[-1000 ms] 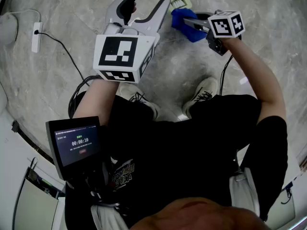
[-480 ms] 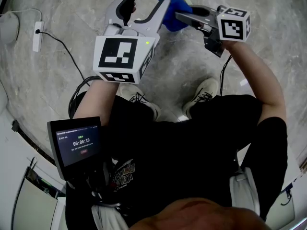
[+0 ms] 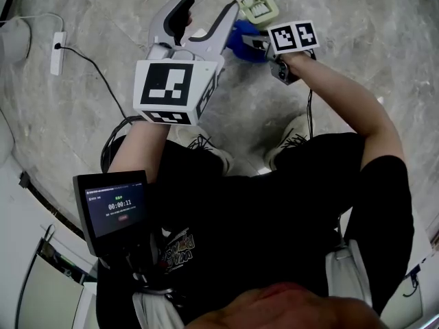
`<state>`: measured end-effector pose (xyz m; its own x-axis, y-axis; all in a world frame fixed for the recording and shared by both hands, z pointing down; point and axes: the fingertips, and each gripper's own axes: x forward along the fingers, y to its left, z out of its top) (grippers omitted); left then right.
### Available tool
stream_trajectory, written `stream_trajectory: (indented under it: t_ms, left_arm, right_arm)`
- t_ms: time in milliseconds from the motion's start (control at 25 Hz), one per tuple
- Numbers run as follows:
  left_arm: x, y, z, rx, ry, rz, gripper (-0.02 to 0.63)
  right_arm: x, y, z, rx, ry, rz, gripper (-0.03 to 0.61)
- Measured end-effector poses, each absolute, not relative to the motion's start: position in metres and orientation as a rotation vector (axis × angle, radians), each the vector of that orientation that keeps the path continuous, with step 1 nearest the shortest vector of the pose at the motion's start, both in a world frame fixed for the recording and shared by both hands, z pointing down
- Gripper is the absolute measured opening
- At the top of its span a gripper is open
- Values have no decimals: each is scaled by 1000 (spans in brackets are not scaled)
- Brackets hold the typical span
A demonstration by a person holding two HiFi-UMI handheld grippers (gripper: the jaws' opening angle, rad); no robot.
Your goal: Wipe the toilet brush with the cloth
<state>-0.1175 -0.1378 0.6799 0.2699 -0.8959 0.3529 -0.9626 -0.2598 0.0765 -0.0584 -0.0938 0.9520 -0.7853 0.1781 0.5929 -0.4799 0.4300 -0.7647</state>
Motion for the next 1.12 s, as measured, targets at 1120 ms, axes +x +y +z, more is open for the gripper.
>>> stream_trajectory:
  t_ms: [1120]
  left_arm:
    - [-121, -146, 677, 2284, -1724, 337, 259]
  right_arm:
    - [-70, -139, 805, 158, -2597, 909, 92]
